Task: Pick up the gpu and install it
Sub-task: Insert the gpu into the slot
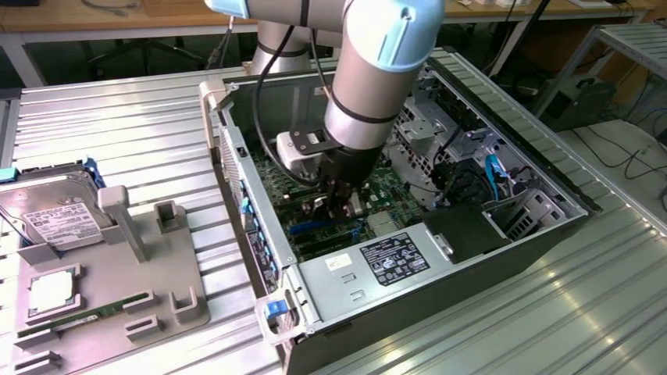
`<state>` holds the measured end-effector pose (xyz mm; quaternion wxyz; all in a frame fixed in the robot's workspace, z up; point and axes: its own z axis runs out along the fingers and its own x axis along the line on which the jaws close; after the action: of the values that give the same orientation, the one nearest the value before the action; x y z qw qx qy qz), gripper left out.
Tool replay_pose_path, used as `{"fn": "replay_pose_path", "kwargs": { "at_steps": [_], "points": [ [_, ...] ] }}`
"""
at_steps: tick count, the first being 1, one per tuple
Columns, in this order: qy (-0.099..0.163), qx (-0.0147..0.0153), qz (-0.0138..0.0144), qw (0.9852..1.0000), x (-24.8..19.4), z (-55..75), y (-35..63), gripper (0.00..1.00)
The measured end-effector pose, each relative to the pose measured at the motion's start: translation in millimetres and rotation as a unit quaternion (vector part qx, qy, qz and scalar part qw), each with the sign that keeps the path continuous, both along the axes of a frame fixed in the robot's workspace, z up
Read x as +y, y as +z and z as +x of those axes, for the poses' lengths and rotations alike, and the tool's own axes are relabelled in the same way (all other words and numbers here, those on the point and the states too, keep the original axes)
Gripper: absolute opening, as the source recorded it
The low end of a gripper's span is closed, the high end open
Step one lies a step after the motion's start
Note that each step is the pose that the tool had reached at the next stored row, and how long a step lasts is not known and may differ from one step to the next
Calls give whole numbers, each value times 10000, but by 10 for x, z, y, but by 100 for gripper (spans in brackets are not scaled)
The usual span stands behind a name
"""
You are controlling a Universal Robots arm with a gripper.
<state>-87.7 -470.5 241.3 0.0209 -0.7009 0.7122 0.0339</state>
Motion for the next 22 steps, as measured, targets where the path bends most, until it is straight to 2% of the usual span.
{"fn": "replay_pose_path", "kwargs": {
  "at_steps": [16, 22],
  "points": [
    [-1, 28, 8, 10000, 0, -32, -81, 28],
    [-1, 28, 9, 10000, 0, -31, -82, 28]
  ]
}}
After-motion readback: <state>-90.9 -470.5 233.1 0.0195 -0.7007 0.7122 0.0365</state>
